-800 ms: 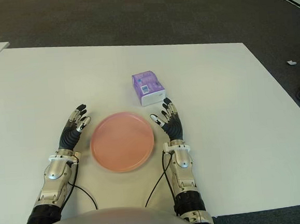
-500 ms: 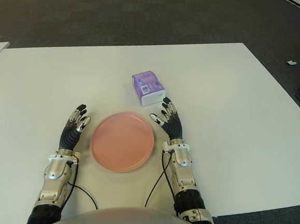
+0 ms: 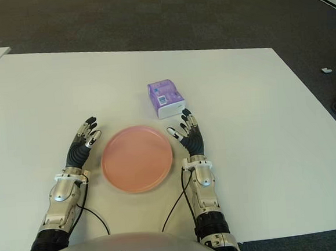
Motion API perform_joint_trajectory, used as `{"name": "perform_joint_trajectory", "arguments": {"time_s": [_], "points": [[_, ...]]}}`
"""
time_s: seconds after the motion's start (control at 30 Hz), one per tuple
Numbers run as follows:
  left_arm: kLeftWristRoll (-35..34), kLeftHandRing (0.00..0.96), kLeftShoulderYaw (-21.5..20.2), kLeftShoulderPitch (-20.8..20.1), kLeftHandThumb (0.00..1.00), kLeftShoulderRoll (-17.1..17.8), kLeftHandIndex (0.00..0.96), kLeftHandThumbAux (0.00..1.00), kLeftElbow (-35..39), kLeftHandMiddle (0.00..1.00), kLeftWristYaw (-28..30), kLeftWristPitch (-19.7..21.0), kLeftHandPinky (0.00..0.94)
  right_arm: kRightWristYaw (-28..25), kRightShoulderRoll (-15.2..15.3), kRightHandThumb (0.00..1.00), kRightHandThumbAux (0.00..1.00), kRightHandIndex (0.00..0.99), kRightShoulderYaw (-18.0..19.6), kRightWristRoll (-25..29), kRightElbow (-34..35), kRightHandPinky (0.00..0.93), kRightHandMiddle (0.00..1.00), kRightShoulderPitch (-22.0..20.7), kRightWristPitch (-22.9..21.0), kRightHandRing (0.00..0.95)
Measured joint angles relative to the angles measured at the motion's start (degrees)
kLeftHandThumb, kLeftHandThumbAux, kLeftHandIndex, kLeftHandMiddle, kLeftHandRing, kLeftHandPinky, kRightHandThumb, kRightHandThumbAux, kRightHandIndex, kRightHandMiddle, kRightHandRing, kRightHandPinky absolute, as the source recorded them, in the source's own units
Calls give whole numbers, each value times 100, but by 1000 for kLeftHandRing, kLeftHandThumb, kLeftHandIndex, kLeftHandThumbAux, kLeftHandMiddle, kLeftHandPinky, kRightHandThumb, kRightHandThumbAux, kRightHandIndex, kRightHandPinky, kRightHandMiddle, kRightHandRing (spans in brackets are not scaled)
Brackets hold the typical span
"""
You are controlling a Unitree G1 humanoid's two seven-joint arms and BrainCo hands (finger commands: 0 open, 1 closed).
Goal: Put the tissue paper into the plate.
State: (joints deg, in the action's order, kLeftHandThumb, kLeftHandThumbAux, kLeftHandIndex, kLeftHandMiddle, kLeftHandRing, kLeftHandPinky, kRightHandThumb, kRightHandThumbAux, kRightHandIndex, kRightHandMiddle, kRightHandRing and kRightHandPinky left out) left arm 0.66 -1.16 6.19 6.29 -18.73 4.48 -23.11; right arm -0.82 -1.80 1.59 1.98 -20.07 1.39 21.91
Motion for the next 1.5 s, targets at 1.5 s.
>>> {"name": "perform_joint_trajectory", "arguments": {"time_s": [1.5], "points": [[273,0,14,-184,0,-38,0,407,-435,0,-76,-563,0,1334,1111,332,617,151,85,-1573,1477,87,90,-3703,-1010,60]]}}
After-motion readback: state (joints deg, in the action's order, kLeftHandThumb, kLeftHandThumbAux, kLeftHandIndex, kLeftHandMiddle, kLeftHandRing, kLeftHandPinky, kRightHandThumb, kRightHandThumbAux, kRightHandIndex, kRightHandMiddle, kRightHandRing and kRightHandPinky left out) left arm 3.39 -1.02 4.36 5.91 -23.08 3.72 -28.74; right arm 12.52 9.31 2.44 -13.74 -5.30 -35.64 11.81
